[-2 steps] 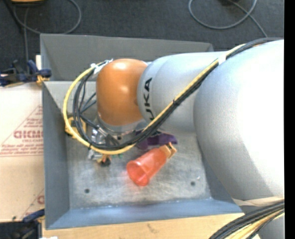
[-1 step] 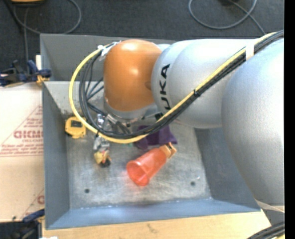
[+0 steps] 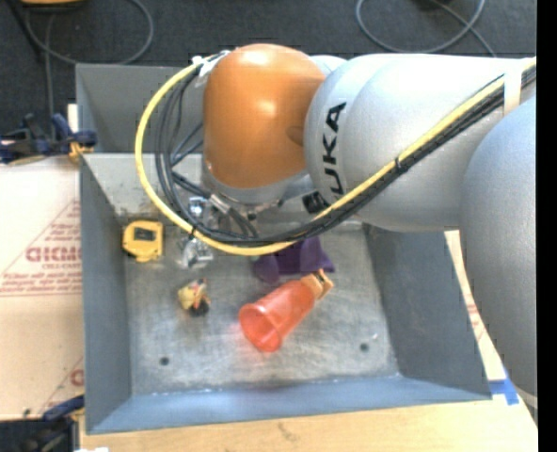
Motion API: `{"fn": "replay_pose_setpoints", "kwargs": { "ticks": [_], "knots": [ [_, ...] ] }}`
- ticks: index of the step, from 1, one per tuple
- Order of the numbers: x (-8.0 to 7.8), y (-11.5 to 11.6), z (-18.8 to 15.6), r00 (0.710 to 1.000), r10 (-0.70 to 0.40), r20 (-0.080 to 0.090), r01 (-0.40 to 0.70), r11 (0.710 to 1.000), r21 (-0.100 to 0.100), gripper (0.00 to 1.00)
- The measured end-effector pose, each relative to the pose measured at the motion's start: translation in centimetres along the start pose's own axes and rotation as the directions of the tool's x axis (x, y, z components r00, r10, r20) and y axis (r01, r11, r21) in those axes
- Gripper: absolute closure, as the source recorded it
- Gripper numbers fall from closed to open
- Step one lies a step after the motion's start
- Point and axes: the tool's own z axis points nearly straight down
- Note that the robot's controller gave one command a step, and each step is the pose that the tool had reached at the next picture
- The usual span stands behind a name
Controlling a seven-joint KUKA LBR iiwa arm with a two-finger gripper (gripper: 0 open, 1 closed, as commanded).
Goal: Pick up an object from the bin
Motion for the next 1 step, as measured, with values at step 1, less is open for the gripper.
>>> {"fn": "replay_pose_setpoints", "kwargs": {
  "ticks": [1],
  "knots": [
    [1.36, -1.9, -1.42, 0.996, -0.085, -0.002, 0.085, 0.996, 0.0, 1.0]
  ]
}}
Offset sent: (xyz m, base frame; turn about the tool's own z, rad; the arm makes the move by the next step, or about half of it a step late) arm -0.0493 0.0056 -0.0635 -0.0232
